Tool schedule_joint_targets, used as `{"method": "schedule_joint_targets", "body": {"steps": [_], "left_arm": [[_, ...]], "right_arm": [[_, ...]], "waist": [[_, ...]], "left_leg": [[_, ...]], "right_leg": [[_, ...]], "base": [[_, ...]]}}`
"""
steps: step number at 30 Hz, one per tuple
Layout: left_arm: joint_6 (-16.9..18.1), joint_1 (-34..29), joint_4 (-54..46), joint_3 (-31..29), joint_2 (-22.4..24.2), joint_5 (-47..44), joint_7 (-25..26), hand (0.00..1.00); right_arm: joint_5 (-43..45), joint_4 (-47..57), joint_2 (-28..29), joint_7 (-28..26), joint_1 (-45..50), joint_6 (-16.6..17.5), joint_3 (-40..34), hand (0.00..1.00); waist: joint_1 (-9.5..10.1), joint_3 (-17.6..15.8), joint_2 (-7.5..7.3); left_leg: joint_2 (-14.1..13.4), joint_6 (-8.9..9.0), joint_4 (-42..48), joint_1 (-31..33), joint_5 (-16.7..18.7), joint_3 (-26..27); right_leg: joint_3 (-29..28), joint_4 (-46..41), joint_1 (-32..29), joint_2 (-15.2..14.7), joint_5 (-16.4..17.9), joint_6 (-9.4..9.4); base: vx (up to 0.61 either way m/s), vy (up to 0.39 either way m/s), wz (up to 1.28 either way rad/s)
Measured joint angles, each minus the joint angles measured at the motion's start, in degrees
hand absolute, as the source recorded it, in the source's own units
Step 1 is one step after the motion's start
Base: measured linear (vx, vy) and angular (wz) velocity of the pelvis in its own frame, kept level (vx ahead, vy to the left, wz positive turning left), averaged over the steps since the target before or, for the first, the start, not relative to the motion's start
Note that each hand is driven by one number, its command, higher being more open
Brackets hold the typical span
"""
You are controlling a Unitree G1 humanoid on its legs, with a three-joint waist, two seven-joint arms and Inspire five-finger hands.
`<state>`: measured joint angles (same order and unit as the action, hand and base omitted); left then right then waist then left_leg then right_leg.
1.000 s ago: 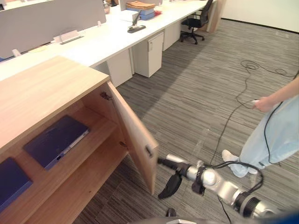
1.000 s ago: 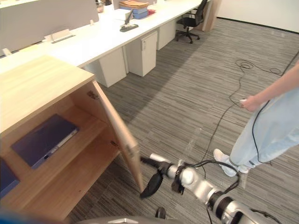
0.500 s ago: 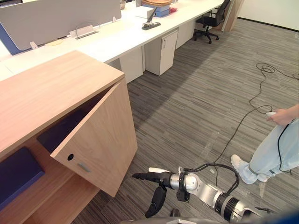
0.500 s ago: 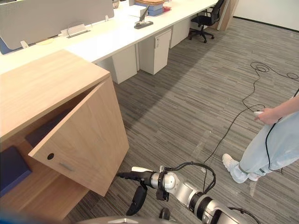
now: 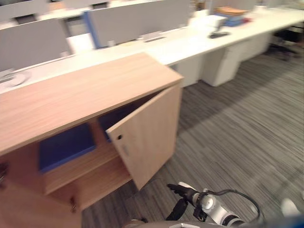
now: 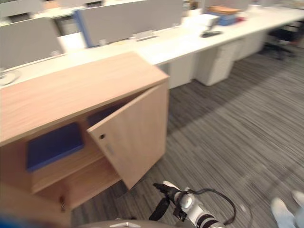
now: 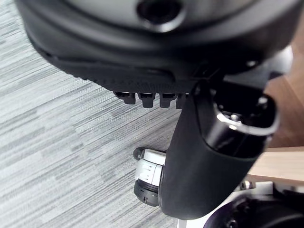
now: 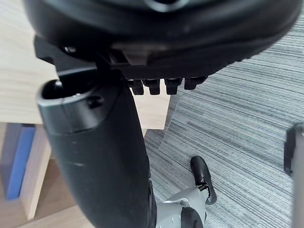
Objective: Walk over to the cabinet, pick up the folder, carry it to the office cabinet, place the folder inside the office cabinet, then close the office cabinet door
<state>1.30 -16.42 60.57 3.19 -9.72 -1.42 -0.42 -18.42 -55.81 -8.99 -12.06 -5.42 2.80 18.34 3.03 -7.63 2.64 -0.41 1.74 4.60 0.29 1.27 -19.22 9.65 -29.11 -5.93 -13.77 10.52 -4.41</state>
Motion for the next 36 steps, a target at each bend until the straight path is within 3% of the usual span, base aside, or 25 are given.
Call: {"method": "schedule_joint_targets", "body": {"steps": [1,2,3,4,5,6,9,12,14,15,16,18,19,20,21,22,24,27,29,32,36], "left_arm": [[0.0,0.17,-0.59,0.19,-0.2,0.04,0.0,1.0],[0.0,0.26,-1.27,0.32,-0.74,0.03,-0.05,1.0],[0.0,0.59,-2.12,0.19,-1.32,0.01,-0.07,1.0],[0.0,0.65,-2.56,-0.31,-1.62,0.0,-0.04,1.0],[-0.26,1.11,-2.65,-1.44,-0.62,0.01,0.12,1.0],[-0.23,0.03,-2.84,-2.85,0.67,-0.09,0.22,1.0],[-0.13,-0.86,-3.16,-8.43,3.46,-0.5,0.52,1.0],[-0.1,-1.92,-4.03,-12.66,4.45,-3.97,0.92,1.0],[-0.1,-2.03,-5.26,-13.36,5.07,-5.97,1.6,1.0],[-0.11,-1.91,-5.38,-13.92,4.93,-7.13,2.18,1.0],[-0.12,-1.96,-5.38,-15.06,5.95,-9.82,2.94,1.0],[-0.12,-2.24,-5.39,-15.18,6.28,-11.74,2.94,1.0],[-0.1,-2.84,-5.38,-14.68,6.15,-12.08,2.89,1.0],[-0.1,-2.88,-5.36,-14.47,6.22,-12.19,2.77,1.0],[-0.13,-2.86,-5.27,-13.4,6.6,-12.53,2.59,1.0],[-0.13,-2.72,-5.19,-13.24,6.3,-12.53,2.58,1.0],[-0.16,-3.15,-5.28,-13.05,4.95,-12.55,1.33,1.0],[-0.12,-2.88,-7.65,-13.07,5.68,-12.81,1.12,1.0],[0.01,-2.44,-9.21,-13.18,5.61,-13.49,0.96,1.0],[0.64,-2.27,-11.7,-13.56,5.76,-14.41,0.88,1.0],[0.82,-1.83,-12.29,-15.6,6.29,-17.23,1.22,1.0]], "right_arm": [[0.05,-0.93,0.86,1.05,0.0,-0.2,-2.75,1.0],[0.54,-2.0,2.34,3.45,0.06,-0.96,-7.63,1.0],[0.8,-3.24,3.5,5.74,0.17,-1.32,-12.29,1.0],[0.9,-3.97,4.03,6.79,0.16,-1.72,-14.14,1.0],[1.35,-5.3,3.92,8.43,0.94,-2.32,-16.63,1.0],[3.0,-5.46,3.57,9.66,2.47,-3.05,-17.59,1.0],[7.42,-5.09,3.68,10.87,4.94,-3.37,-19.75,1.0],[7.44,-4.66,5.54,11.5,6.38,-2.64,-19.82,1.0],[7.55,-5.31,6.55,11.7,6.49,-2.65,-23.49,1.0],[8.13,-5.61,7.03,12.1,6.63,-2.65,-25.42,1.0],[10.29,-6.0,6.97,12.46,6.65,-2.59,-28.46,1.0],[13.62,-6.5,6.67,12.72,6.72,-2.97,-31.23,1.0],[15.28,-7.16,6.61,12.88,7.0,-3.24,-33.28,1.0],[16.35,-7.43,6.44,13.12,7.2,-3.34,-34.09,1.0],[17.04,-7.83,5.81,13.28,6.94,-3.78,-36.09,1.0],[17.15,-8.52,6.16,13.38,6.55,-3.99,-36.74,1.0],[18.63,-10.06,6.78,13.38,6.35,-4.01,-37.71,1.0],[18.69,-9.86,6.45,13.57,6.17,-3.98,-37.5,1.0],[18.81,-9.8,6.45,13.52,6.05,-3.92,-37.4,1.0],[18.84,-9.58,7.07,13.87,6.07,-3.88,-37.25,1.0],[18.95,-9.57,7.57,14.09,6.28,-3.94,-36.14,1.0]], "waist": [[-0.09,0.01,-0.1],[-0.16,0.11,-0.64],[-0.41,-0.41,-1.98],[-0.3,-0.7,-3.12],[0.01,-1.23,-1.56],[0.62,-0.84,-1.2],[0.22,-0.44,-0.42],[1.86,-0.47,-1.7],[1.75,-0.95,-2.47],[1.64,-1.4,-2.9],[1.51,-1.92,-2.47],[1.6,-1.99,-1.81],[1.43,-1.99,-1.53],[1.37,-1.98,-1.1],[1.62,-2.01,-0.39],[1.75,-2.24,-0.93],[1.03,-1.41,-3.07],[1.06,-1.28,-2.04],[1.23,-1.12,-1.81],[1.07,-1.26,-2.33],[0.73,-1.58,-3.32]], "left_leg": [[0.34,0.01,0.77,1.48,-0.02,-2.51],[1.6,0.03,2.05,4.47,-0.08,-7.37],[3.3,0.65,2.95,6.05,-0.28,-11.53],[4.31,1.42,3.14,6.34,-0.5,-13.05],[4.31,2.76,3.69,6.54,-0.19,-16.51],[3.23,3.37,2.3,6.5,-0.5,-17.02],[2.25,6.12,9.09,9.73,1.41,-12.83],[2.06,7.12,9.64,10.91,0.76,-14.43],[2.25,5.44,9.29,12.18,-2.1,-8.5],[1.21,3.36,9.67,12.83,-2.37,-0.65],[-3.37,1.65,21.07,16.17,2.04,17.82],[-8.47,0.0,30.9,16.08,7.74,32.15],[-9.54,-0.86,32.4,14.81,10.54,36.93],[-9.52,-1.21,31.46,14.75,11.36,38.0],[-7.95,-3.68,27.79,13.99,12.76,39.0],[-6.21,-4.87,25.84,13.79,12.16,38.64],[0.69,-5.94,15.73,11.51,7.31,35.86],[5.45,-7.29,6.64,9.08,1.66,31.73],[7.13,-7.36,1.39,7.36,-1.8,29.26],[8.68,-6.78,-10.11,2.31,-8.44,25.71],[8.82,-6.9,-10.08,1.52,-8.81,24.41]], "right_leg": [[-5.54,1.2,-0.45,2.24,1.19,-0.63],[-15.97,4.38,-0.99,5.97,2.56,-2.27],[-21.66,8.78,0.07,6.92,2.7,-2.4],[-22.36,10.93,0.8,6.67,2.08,-2.8],[-18.1,10.49,2.45,6.92,2.4,-2.78],[-14.92,10.67,2.97,7.04,3.15,-1.44],[-8.2,10.81,4.8,7.9,4.06,-0.43],[-3.48,12.96,7.47,9.21,3.98,0.17],[1.74,14.58,10.02,8.31,3.76,0.47],[4.54,15.87,10.89,7.57,3.4,0.94],[7.81,16.24,12.55,7.32,3.39,0.94],[10.61,16.56,14.25,6.8,3.45,0.87],[12.27,16.65,14.88,6.15,3.7,0.02],[13.11,16.33,14.95,6.01,3.98,-0.54],[14.05,15.63,14.56,5.92,4.95,-1.66],[14.11,15.88,14.43,5.23,5.16,-1.69],[13.2,19.08,14.99,3.99,4.54,-0.56],[14.11,19.83,14.93,3.28,4.43,-0.44],[15.54,20.34,15.31,3.26,4.2,-0.35],[19.18,21.5,16.62,3.58,3.38,-1.74],[21.14,22.41,18.64,3.95,3.35,-1.81]], "base": [[0.0,-0.145,2.14],[-0.02,-0.225,2.14],[-0.02,-0.26,2.06],[-0.05,-0.304,1.97],[-0.06,-0.3,1.54],[-0.06,-0.278,1.44],[0.01,-0.208,1.14],[0.1,-0.172,0.82],[0.05,-0.124,1.19],[-0.01,-0.066,1.15],[0.0,-0.063,1.1],[0.07,0.01,0.86],[0.09,0.091,0.77],[0.09,0.152,0.85],[0.06,0.121,0.71],[0.06,0.11,0.9],[0.03,0.027,1.03],[-0.02,0.005,0.95],[-0.06,-0.025,0.79],[-0.05,-0.079,0.58],[-0.03,-0.042,0.21]]}}
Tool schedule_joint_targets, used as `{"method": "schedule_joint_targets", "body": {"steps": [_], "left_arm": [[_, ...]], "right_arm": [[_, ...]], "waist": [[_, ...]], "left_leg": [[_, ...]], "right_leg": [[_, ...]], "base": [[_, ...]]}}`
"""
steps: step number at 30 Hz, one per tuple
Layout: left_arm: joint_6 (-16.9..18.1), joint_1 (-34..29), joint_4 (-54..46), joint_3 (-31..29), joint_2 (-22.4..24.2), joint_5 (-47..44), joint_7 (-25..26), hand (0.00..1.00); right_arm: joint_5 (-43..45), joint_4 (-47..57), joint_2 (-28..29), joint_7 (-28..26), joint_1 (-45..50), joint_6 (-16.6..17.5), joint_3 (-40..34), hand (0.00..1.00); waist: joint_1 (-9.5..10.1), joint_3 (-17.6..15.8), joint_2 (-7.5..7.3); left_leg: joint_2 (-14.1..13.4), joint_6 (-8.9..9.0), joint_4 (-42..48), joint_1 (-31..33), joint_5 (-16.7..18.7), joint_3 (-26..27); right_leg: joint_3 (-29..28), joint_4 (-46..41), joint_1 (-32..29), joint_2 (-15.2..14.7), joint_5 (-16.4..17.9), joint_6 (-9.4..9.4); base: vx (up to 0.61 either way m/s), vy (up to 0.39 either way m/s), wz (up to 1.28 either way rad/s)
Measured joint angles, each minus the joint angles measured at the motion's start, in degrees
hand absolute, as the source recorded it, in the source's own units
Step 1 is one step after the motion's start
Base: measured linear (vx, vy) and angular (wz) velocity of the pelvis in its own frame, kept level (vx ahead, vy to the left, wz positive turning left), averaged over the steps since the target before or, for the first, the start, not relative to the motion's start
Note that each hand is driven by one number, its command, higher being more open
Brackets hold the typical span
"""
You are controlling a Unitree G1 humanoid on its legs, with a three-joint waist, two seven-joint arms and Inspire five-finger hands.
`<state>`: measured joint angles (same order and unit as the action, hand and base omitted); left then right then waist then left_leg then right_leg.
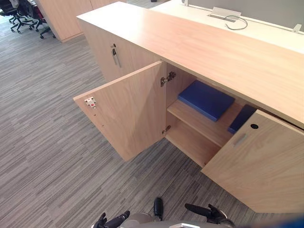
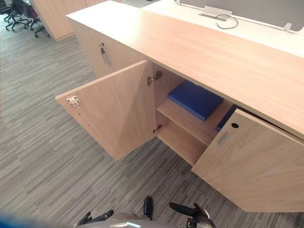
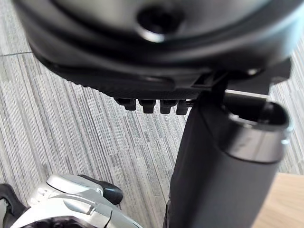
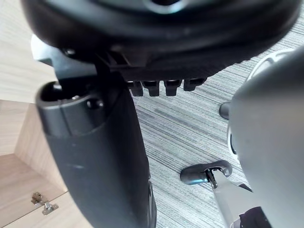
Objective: Walk over to the cabinet, pick up the folder, carry it to the office cabinet, place the folder inside the office cabinet, then close the office cabinet door
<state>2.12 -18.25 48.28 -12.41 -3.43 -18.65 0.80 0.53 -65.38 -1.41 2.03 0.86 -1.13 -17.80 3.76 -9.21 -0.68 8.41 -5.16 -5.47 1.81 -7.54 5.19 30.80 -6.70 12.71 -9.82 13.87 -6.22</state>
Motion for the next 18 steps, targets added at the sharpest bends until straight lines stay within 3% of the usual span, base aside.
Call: {"method": "schedule_joint_targets", "body": {"steps": [3,7,10,13,18], "left_arm": [[-0.05,0.87,-2.25,-1.44,0.28,-2.15,0.56,1.0],[-0.25,1.66,-12.13,-4.87,4.14,-3.26,2.33,1.0],[-0.62,2.74,-15.44,-7.55,4.15,-1.55,2.39,1.0],[-1.66,5.1,-19.58,-14.25,3.53,3.83,2.7,1.0],[-4.15,8.73,-22.08,-20.37,-1.99,12.96,4.34,1.0]], "right_arm": [[0.87,0.27,0.6,0.15,-0.03,0.06,1.19,1.0],[0.7,1.18,1.11,-0.22,-0.04,0.06,1.19,1.0],[0.39,1.48,1.15,-0.39,0.06,0.0,1.13,1.0],[-0.52,2.21,1.15,-1.3,0.46,-0.12,1.07,1.0],[-0.96,3.92,0.98,-2.29,1.58,-0.92,0.71,1.0]], "waist": [[-0.16,-0.54,-0.88],[-0.88,-0.97,-1.69],[-1.07,-1.02,-1.58],[-1.25,-0.81,-0.99],[-1.64,0.44,0.53]], "left_leg": [[0.15,-0.01,-0.02,0.0,0.02,-0.56],[0.26,-0.15,-0.03,-0.25,0.55,-0.37],[0.0,-0.15,-0.04,-1.42,1.33,0.48],[-0.83,-0.18,-0.04,-2.41,2.37,2.14],[-2.7,0.68,-0.03,-3.78,3.94,3.88]], "right_leg": [[0.51,0.4,0.47,0.2,0.02,-0.03],[0.02,0.35,0.67,0.13,-0.2,0.1],[-1.03,0.39,1.46,0.2,-0.61,0.74],[-2.72,0.33,1.66,0.78,-1.49,2.12],[-4.62,-0.21,1.56,2.01,-4.07,4.01]], "base": [[0.0,-0.014,0.09],[0.01,0.01,-0.02],[0.01,0.018,-0.2],[0.01,0.026,-0.33],[0.04,0.033,-0.23]]}}
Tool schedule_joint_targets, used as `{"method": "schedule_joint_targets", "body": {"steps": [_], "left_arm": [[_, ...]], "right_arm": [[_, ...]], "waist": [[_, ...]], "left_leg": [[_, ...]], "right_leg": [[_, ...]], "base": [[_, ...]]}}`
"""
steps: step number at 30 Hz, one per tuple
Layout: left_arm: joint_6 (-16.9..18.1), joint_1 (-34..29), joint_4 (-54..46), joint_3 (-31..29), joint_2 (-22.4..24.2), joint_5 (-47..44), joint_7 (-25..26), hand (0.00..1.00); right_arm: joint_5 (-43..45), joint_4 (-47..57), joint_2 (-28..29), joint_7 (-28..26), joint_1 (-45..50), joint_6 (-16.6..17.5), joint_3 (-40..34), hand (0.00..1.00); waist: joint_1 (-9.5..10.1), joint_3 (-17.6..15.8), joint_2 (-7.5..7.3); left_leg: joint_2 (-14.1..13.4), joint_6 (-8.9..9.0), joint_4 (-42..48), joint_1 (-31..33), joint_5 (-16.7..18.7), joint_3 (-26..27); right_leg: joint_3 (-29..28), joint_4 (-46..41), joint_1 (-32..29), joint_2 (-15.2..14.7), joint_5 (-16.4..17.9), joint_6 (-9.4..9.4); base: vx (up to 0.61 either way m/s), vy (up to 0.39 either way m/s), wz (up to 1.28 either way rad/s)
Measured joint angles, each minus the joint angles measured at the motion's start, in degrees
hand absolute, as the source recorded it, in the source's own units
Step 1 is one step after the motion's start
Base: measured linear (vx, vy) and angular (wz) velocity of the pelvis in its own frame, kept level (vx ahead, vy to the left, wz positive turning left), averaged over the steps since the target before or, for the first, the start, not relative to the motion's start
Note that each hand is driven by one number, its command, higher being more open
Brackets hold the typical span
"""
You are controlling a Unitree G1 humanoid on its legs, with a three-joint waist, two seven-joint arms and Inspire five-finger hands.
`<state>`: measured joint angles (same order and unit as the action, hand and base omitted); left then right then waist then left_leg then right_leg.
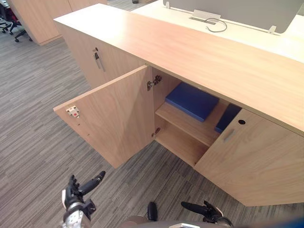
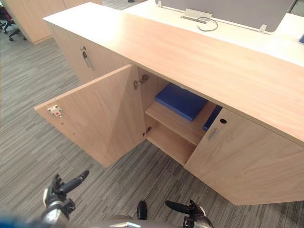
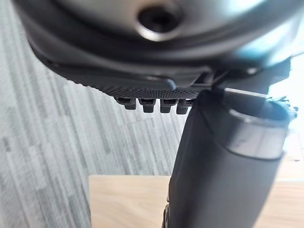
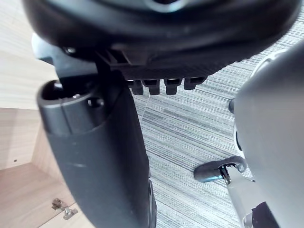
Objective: Walk over to the cabinet, pick up the folder, carry it to the office cabinet, place the folder inside the office cabinet, then close the office cabinet door
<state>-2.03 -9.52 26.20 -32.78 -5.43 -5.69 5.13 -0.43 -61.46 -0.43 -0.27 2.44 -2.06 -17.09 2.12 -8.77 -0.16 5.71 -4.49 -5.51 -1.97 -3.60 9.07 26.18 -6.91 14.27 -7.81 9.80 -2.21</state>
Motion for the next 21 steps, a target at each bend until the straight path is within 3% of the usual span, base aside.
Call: {"method": "schedule_joint_targets", "body": {"steps": [4,9,10,12,13,14,15,16,21], "left_arm": [[-1.27,2.41,0.01,-0.24,-5.09,1.88,0.89,1.0],[-1.34,3.88,0.02,-0.2,-7.72,1.55,1.25,1.0],[-1.33,4.46,0.02,-0.17,-8.68,0.44,1.24,1.0],[-1.34,5.19,0.16,-0.14,-9.34,-0.65,1.39,1.0],[-1.35,6.08,0.29,0.0,-9.64,-1.0,1.45,1.0],[-1.35,6.57,0.28,0.33,-9.98,-1.13,1.41,1.0],[-1.35,7.37,0.28,0.91,-10.93,-1.46,1.17,1.0],[-1.35,7.93,0.55,0.96,-11.12,-1.5,1.06,1.0],[-1.9,11.2,3.27,1.1,-11.43,-2.99,1.81,1.0]], "right_arm": [[-0.06,-0.01,0.05,-0.81,0.46,-0.31,-1.54,1.0],[-0.05,-0.16,-0.06,-1.19,0.53,-0.56,-2.17,1.0],[-0.03,-0.36,-0.23,-1.38,0.54,-0.63,-2.28,1.0],[0.03,-0.74,-0.91,-1.92,0.55,-0.67,-2.9,1.0],[0.28,-0.86,-1.14,-1.97,0.55,-0.65,-3.34,1.0],[0.3,-0.9,-1.18,-1.96,0.56,-0.63,-3.38,1.0],[0.3,-1.4,-1.16,-1.95,0.54,-0.63,-3.74,1.0],[0.43,-1.77,-1.19,-1.96,0.6,-0.55,-4.45,1.0],[0.53,-2.22,-3.67,-1.98,1.52,-1.26,-6.45,1.0]], "waist": [[0.18,1.07,0.04],[0.54,1.53,0.04],[0.47,1.74,0.61],[0.39,2.17,1.61],[0.35,2.29,2.08],[0.37,2.38,1.98],[0.42,2.77,1.08],[0.18,2.96,0.89],[0.29,5.26,3.91]], "left_leg": [[-0.59,0.57,0.03,-1.4,1.07,0.26],[-1.69,0.98,0.35,-2.95,1.41,0.85],[-2.73,1.04,0.39,-3.4,1.43,0.84],[-5.0,1.3,0.41,-3.7,1.46,0.68],[-6.16,2.08,0.41,-4.04,1.19,0.66],[-6.37,2.62,0.41,-4.19,1.07,0.79],[-5.9,3.55,0.38,-4.31,1.34,1.05],[-5.69,4.0,0.35,-4.43,1.5,1.0],[-8.23,6.45,0.04,-4.6,0.92,1.53]], "right_leg": [[-1.25,-2.08,-0.2,0.09,-0.38,0.27],[-2.88,-4.19,-0.27,0.77,-1.17,1.1],[-3.76,-6.81,-1.29,1.25,-1.43,1.38],[-4.75,-6.13,-2.88,2.73,2.79,1.48],[-4.79,-2.53,-3.82,3.67,3.33,1.7],[-4.82,-0.04,-4.21,3.81,2.59,1.89],[-5.31,2.95,-5.94,3.1,-3.65,1.57],[-5.59,2.09,-6.43,2.3,-3.05,-0.23],[-6.58,4.3,-5.75,5.08,-2.38,1.04]], "base": [[0.07,0.021,-0.07],[0.09,-0.021,-0.08],[0.06,-0.044,-0.07],[0.04,-0.083,-0.08],[0.0,-0.114,-0.03],[-0.05,-0.139,-0.02],[-0.08,-0.148,0.05],[-0.07,-0.198,-0.03],[-0.04,-0.184,-0.09]]}}
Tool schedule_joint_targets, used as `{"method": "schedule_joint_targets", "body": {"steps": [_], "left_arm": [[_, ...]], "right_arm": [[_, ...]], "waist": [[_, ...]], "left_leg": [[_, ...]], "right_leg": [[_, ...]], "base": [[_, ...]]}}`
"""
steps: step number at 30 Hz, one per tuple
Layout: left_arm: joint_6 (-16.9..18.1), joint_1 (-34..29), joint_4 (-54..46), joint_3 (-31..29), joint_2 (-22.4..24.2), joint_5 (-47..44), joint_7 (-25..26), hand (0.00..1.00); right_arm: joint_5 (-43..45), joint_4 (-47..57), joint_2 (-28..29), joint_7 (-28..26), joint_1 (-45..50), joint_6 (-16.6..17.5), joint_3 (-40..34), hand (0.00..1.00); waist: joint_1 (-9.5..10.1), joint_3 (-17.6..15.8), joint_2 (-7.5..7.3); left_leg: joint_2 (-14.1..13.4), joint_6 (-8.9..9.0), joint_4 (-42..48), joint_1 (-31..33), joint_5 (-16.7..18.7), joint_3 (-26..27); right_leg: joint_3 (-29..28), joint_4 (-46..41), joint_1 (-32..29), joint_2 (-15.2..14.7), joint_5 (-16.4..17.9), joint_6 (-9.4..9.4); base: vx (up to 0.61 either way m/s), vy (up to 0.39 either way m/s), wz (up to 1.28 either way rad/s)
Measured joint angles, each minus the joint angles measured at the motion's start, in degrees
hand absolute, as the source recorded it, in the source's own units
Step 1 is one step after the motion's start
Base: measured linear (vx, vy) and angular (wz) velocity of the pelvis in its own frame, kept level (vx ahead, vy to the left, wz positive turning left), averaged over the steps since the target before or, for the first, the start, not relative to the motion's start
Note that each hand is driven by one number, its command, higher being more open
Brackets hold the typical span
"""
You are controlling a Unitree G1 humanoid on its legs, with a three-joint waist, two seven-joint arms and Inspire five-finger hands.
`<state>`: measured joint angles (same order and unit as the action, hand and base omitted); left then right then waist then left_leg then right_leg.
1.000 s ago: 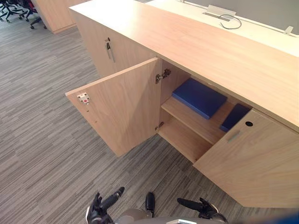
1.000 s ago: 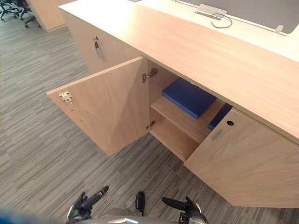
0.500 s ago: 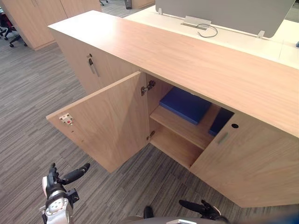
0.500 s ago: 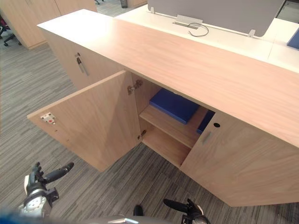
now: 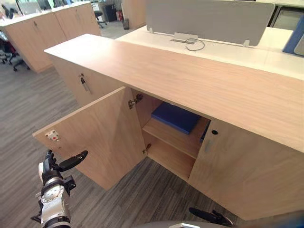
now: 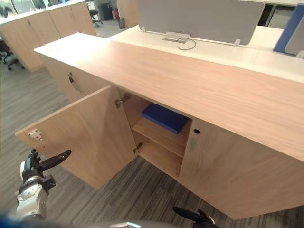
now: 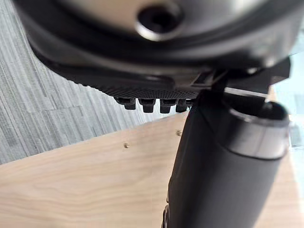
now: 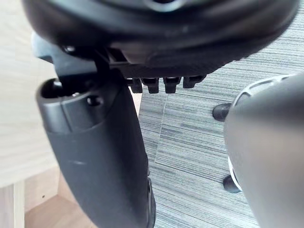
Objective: Walk over to the cabinet, pick up the folder, carry it to the office cabinet, place the folder inside the office cabinet, then close the office cabinet door
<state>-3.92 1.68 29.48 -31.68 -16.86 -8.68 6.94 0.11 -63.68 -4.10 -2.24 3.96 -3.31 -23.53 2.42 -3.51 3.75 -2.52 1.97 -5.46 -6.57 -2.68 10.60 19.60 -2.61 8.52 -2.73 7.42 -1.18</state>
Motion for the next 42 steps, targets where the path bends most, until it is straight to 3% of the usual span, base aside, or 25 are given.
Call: {"method": "schedule_joint_targets", "body": {"steps": [2,7,10,25,28,31,37,42], "left_arm": [[-0.01,0.03,0.03,0.07,-1.5,-0.88,0.06,1.0],[0.02,3.44,5.34,2.37,-9.79,-0.94,-0.18,1.0],[0.03,5.82,10.35,2.71,-12.29,-2.68,0.09,1.0],[0.04,8.66,23.79,4.55,-14.11,-4.8,-4.9,1.0],[0.05,8.66,23.52,8.09,-14.13,-2.47,-4.87,1.0],[-0.06,8.3,20.03,15.23,-14.18,-1.88,-4.75,1.0],[-0.43,5.7,11.73,26.32,-15.91,-0.18,-4.94,1.0],[-1.93,3.87,6.76,29.9,-16.9,0.25,-4.94,1.0]], "right_arm": [[-0.01,0.06,-0.32,0.0,0.61,-0.03,-0.02,1.0],[-0.02,-0.2,-0.2,0.02,2.82,-0.31,-0.27,1.0],[-0.01,-0.2,-0.06,-0.01,3.56,-0.31,-1.9,1.0],[0.0,-1.35,0.24,-0.23,4.63,-0.26,-3.45,1.0],[0.01,-1.3,0.58,-0.26,5.77,-0.34,-4.49,1.0],[0.0,-1.29,0.62,-0.23,5.96,-0.34,-4.5,1.0],[-0.07,-1.45,-0.05,-0.21,5.51,-0.23,-4.3,1.0],[-0.07,-2.27,-0.45,-0.28,3.27,0.39,-3.86,1.0]], "waist": [[0.07,0.14,-0.11],[0.76,0.64,-2.23],[0.77,0.65,-2.3],[0.34,0.51,-2.59],[0.53,0.47,-2.62],[0.73,0.2,-2.87],[3.29,-0.73,-2.75],[3.49,-0.85,-2.84]], "left_leg": [[-0.57,0.65,0.0,-0.15,-0.06,0.0],[-1.22,1.69,0.02,0.3,0.21,0.48],[-0.98,1.82,0.07,-0.29,0.31,1.78],[-0.6,1.09,0.01,-0.38,-0.11,2.56],[-0.32,1.07,0.0,-0.15,-0.09,1.37],[0.16,0.67,0.01,0.66,-0.35,-0.13],[1.42,0.36,0.09,1.44,-0.59,-1.84],[2.11,-0.22,0.31,1.7,-1.01,-2.17]], "right_leg": [[0.09,0.7,0.53,0.84,-0.08,0.32],[-0.69,1.81,0.68,1.77,-0.35,0.76],[-1.73,1.78,0.81,1.28,-0.52,0.8],[-2.44,1.01,0.16,0.77,-1.42,1.04],[-1.5,1.33,0.3,0.54,-1.4,0.85],[0.05,1.61,0.5,0.18,-1.27,0.43],[2.12,1.47,0.71,-1.05,-1.11,-0.35],[2.52,0.39,0.41,-1.94,-1.25,-0.95]], "base": [[-0.01,-0.132,0.02],[0.03,-0.073,-0.04],[0.04,0.025,-0.17],[-0.06,0.014,-0.03],[-0.05,-0.009,0.17],[0.0,-0.01,0.27],[0.03,0.008,0.24],[-0.03,0.032,0.08]]}}
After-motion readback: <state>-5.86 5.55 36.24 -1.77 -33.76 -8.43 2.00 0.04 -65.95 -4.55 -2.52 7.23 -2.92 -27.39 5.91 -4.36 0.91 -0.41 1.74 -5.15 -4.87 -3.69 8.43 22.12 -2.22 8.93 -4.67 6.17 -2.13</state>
